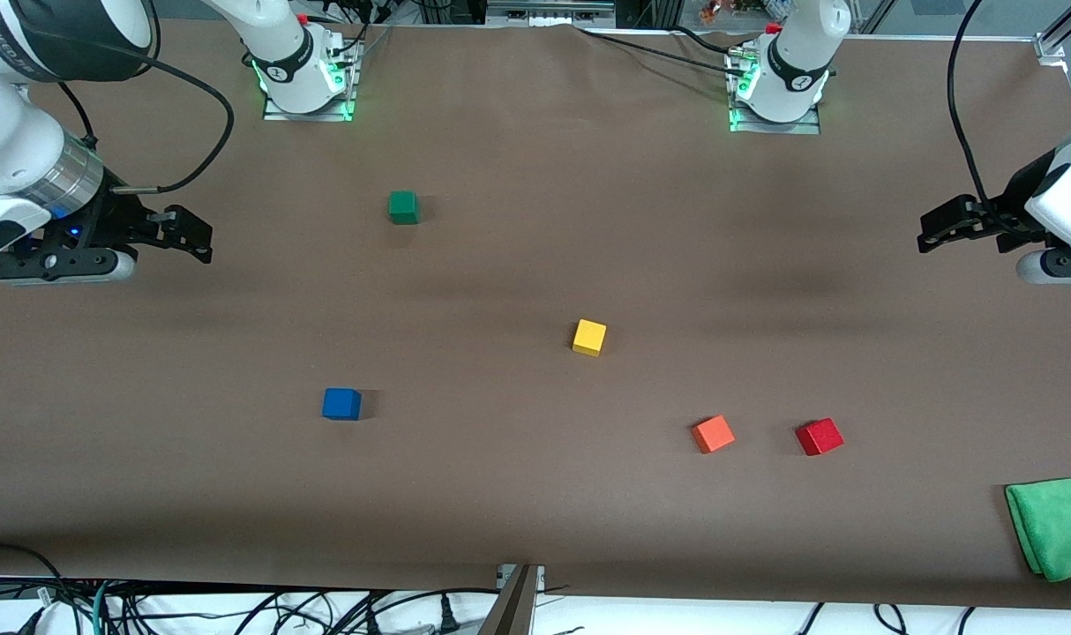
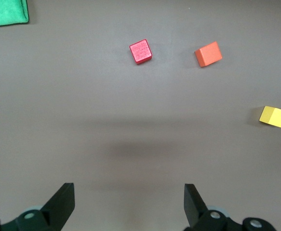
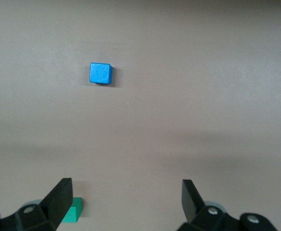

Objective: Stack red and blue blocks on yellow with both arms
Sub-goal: 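Move the left gripper toward the red cube, then lower the left gripper onto the red cube while the right gripper reaches the blue cube, then grasp the red cube with the left gripper and lift it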

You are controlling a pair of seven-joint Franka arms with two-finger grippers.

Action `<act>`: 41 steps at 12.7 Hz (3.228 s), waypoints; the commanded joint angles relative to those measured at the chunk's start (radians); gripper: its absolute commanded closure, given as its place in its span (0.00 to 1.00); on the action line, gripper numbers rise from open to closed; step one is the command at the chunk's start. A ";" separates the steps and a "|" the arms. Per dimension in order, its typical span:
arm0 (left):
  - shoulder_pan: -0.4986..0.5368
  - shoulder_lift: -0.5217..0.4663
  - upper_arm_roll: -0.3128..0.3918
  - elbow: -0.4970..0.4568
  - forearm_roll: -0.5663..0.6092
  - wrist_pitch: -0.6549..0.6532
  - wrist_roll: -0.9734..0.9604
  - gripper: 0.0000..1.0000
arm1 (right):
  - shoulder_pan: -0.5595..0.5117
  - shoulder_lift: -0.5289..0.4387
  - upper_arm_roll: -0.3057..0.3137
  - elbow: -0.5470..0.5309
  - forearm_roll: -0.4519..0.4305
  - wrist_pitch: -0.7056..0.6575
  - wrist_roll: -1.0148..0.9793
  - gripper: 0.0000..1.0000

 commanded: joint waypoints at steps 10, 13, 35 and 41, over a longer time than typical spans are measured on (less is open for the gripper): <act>-0.012 0.251 -0.004 0.014 0.019 0.217 -0.036 0.00 | 0.000 0.006 0.005 0.017 -0.011 -0.005 0.017 0.00; -0.016 0.381 -0.006 0.005 0.016 0.329 -0.168 0.00 | 0.002 0.014 0.008 0.042 -0.005 0.030 0.018 0.00; 0.015 0.680 -0.009 -0.021 0.017 0.852 -0.304 0.93 | 0.078 0.721 0.013 0.212 0.124 0.521 0.019 0.02; -0.092 0.522 -0.125 0.011 0.031 0.572 -0.303 1.00 | 0.080 0.741 0.013 0.212 0.124 0.541 0.018 0.40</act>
